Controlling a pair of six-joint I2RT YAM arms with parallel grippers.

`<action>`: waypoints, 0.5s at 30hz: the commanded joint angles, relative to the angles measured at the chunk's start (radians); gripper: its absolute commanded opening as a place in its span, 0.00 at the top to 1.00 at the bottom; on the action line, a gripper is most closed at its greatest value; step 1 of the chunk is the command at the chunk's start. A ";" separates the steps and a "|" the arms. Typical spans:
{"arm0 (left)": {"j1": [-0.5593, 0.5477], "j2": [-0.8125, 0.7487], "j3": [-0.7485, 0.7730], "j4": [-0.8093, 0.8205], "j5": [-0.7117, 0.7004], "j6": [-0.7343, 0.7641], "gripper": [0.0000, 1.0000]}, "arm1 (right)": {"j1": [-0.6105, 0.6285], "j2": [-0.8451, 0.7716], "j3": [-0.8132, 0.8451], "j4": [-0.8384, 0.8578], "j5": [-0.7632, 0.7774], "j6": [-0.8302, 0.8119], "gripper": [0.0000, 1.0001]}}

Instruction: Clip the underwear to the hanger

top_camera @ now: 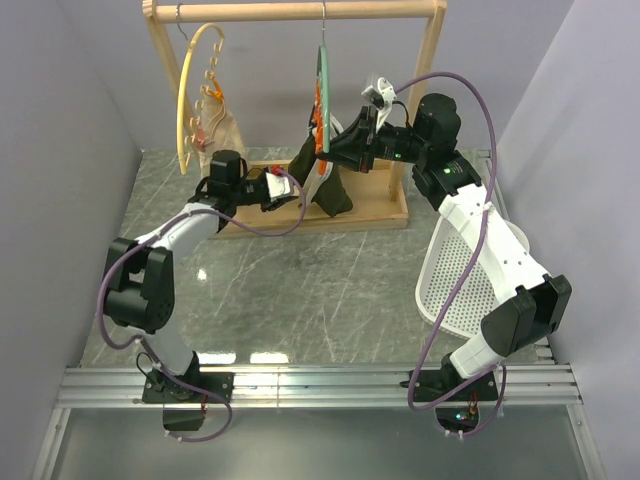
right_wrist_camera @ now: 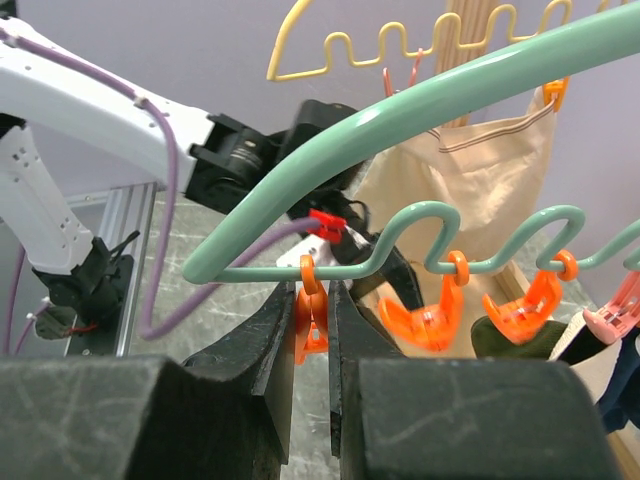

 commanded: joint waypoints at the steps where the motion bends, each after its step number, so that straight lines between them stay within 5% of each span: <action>1: -0.009 0.050 0.075 -0.042 0.062 0.142 0.58 | -0.002 -0.015 0.035 0.029 -0.021 -0.015 1.00; 15: -0.018 0.167 0.193 -0.006 0.037 -0.011 0.57 | -0.002 -0.010 0.034 0.020 -0.032 -0.010 1.00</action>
